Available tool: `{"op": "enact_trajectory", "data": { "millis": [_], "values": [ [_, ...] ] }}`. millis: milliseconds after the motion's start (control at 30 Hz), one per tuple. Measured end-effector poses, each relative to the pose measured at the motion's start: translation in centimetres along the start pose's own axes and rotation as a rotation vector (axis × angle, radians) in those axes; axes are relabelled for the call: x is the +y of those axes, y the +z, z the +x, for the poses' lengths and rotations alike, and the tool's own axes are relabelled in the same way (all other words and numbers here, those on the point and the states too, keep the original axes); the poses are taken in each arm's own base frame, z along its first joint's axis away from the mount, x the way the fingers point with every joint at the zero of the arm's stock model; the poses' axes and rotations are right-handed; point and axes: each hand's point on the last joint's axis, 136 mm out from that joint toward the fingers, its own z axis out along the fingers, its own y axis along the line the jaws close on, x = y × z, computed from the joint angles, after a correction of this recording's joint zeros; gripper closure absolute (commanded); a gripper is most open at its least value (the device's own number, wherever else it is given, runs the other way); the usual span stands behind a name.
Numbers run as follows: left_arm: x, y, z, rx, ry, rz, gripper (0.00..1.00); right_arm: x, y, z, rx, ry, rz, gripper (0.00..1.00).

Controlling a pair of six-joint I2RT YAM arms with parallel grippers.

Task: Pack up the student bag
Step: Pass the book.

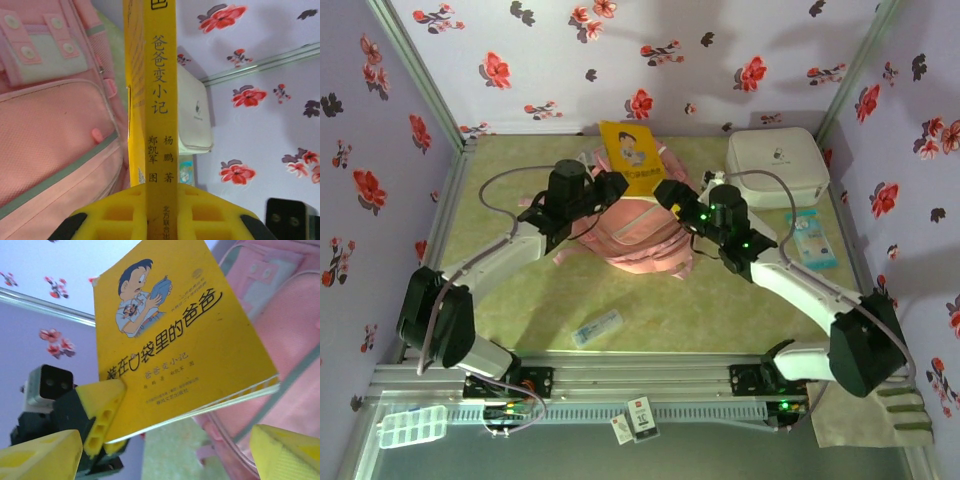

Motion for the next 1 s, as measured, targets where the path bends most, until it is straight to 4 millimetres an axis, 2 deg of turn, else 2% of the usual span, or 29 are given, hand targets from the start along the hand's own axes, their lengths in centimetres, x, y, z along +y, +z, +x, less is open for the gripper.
{"op": "enact_trajectory", "data": {
  "millis": [133,433,533,767,1000],
  "values": [
    [-1.2,0.0,-0.8,-0.035,-0.001,0.046,1.0,0.7,1.1,-0.5,-0.018,0.123,-0.061,0.12],
    [-1.6,-0.5,-2.2,-0.112,-0.013,0.055,1.0,0.9,1.5,-1.0,-0.042,0.236,-0.098,0.12],
    [-2.0,-0.6,-2.6,-0.133,-0.036,0.079,1.0,1.1,2.6,-1.3,-0.045,0.271,-0.12,0.12],
    [-2.9,-0.8,-3.5,-0.177,-0.091,0.128,1.0,3.4,5.2,-2.1,-0.046,0.348,-0.204,0.12],
    [-3.9,-1.1,-4.2,-0.206,-0.138,0.185,1.0,3.4,8.1,-2.2,-0.032,0.453,-0.25,0.15]
  ]
}}
